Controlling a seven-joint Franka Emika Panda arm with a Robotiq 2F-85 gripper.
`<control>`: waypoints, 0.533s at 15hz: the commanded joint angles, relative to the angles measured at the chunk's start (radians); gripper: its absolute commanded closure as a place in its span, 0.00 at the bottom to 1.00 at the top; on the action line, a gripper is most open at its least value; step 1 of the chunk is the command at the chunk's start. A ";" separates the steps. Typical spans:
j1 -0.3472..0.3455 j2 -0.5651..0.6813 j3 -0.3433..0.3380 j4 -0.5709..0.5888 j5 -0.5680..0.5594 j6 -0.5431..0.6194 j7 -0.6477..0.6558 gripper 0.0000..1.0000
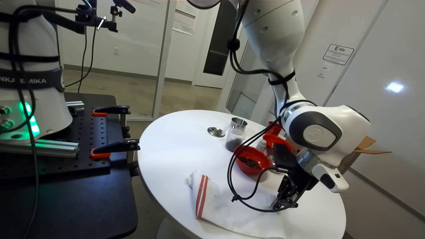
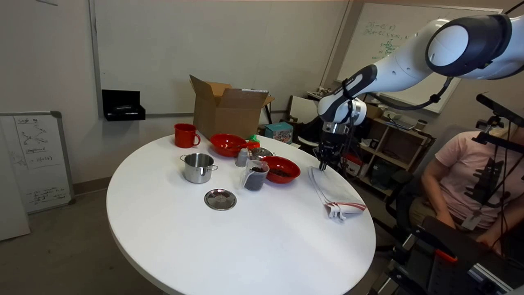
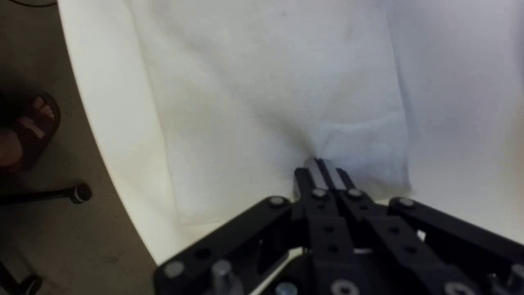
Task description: Fold the white towel once
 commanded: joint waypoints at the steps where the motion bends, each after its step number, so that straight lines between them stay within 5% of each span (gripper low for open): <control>1: 0.001 -0.109 0.011 -0.072 0.008 0.012 -0.027 1.00; 8: 0.020 -0.227 0.000 -0.122 0.007 0.029 -0.033 1.00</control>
